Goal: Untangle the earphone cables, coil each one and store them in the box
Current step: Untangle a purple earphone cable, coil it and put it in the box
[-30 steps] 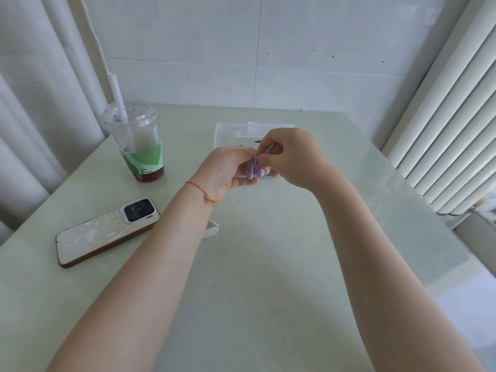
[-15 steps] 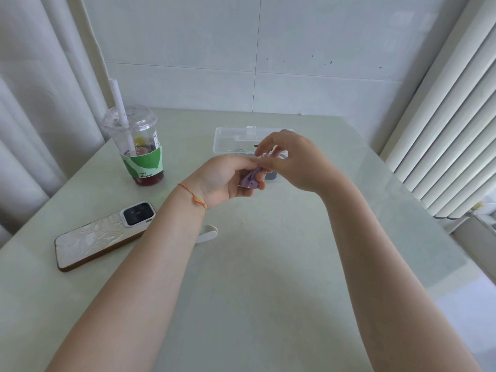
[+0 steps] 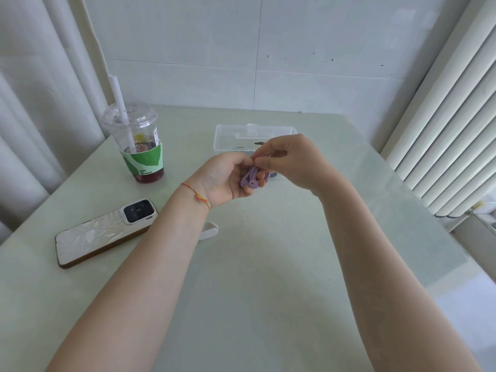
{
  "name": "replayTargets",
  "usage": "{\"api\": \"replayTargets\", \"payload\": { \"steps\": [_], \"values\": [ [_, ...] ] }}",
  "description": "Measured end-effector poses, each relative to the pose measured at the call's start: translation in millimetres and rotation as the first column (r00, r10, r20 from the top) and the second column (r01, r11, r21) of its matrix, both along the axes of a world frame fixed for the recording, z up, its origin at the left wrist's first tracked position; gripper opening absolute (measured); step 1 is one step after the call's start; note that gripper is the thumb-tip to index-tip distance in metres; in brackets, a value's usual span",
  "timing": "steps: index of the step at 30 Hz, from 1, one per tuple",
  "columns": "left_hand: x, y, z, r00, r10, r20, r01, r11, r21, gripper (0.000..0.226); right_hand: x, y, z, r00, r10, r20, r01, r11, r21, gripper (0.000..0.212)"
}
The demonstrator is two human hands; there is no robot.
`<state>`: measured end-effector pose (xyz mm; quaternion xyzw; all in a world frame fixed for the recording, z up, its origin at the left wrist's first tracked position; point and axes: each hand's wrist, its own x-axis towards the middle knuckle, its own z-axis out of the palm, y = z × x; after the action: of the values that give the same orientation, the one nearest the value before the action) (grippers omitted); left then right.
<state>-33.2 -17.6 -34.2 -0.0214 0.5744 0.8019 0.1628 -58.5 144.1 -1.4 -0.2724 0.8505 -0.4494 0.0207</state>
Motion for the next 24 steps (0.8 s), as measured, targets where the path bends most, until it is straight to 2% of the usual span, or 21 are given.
{"api": "replayTargets", "payload": {
  "steps": [9, 20, 24],
  "values": [
    [-3.8, 8.0, -2.3, 0.985, 0.161, 0.060, -0.158, 0.986, -0.052, 0.029, -2.9, -13.3, -11.3, 0.990, -0.112, -0.087, 0.115, 0.993, 0.031, 0.005],
    [-2.1, 8.7, -3.6, 0.974, 0.221, 0.060, -0.223, 0.974, 0.037, 0.031, 1.1, -18.7, -9.2, 0.984, -0.109, -0.142, 0.113, 0.993, 0.023, 0.004],
    [-1.9, 11.4, -2.8, 0.971, 0.238, 0.036, -0.239, 0.971, 0.018, 0.031, 2.9, -19.1, -7.7, 0.980, -0.112, -0.163, 0.119, 0.992, 0.037, 0.004]
  ]
}}
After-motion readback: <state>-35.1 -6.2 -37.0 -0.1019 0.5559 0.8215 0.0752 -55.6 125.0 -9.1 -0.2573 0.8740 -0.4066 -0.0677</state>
